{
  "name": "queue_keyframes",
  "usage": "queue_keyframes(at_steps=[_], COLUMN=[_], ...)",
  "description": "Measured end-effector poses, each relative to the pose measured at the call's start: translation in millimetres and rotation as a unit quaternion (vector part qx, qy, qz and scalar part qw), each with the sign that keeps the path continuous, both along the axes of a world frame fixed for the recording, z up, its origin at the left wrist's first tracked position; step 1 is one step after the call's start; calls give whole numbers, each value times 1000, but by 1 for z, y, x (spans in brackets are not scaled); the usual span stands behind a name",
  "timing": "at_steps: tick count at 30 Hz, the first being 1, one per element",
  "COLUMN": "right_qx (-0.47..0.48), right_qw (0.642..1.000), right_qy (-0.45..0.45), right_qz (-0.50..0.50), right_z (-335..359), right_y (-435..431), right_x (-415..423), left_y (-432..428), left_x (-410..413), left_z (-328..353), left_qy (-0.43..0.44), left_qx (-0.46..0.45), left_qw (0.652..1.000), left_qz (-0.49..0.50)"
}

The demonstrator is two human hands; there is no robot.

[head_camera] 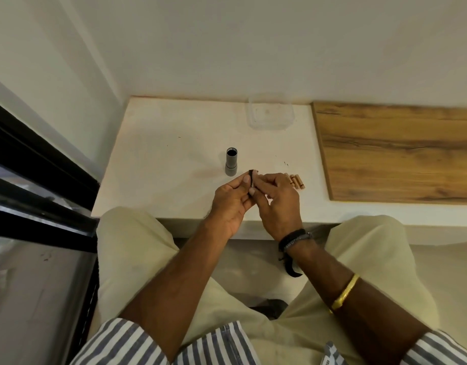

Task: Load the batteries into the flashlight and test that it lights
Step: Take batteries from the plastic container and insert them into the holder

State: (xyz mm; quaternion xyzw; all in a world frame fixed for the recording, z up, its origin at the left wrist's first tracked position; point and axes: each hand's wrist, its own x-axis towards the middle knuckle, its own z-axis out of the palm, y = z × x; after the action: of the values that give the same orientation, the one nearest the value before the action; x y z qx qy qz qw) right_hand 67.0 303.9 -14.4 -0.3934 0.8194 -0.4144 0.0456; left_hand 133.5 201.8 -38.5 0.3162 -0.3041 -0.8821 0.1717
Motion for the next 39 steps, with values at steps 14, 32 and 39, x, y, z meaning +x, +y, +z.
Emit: queue_keyframes(at_steps=[14, 32, 39], right_qx=[-35, -248, -246], right_qw=[987, 755, 730], right_qy=[-155, -600, -635], right_qz=[-16, -91, -70], right_z=[0, -6, -4], right_y=[2, -5, -1], right_x=[-19, -36, -43], left_y=[-9, -48, -51], left_x=[3, -24, -25], left_z=[7, 3, 5], left_qy=[-32, -309, -303], left_qx=[-107, -493, -589], left_qw=[992, 812, 749], left_qz=[-66, 46, 0])
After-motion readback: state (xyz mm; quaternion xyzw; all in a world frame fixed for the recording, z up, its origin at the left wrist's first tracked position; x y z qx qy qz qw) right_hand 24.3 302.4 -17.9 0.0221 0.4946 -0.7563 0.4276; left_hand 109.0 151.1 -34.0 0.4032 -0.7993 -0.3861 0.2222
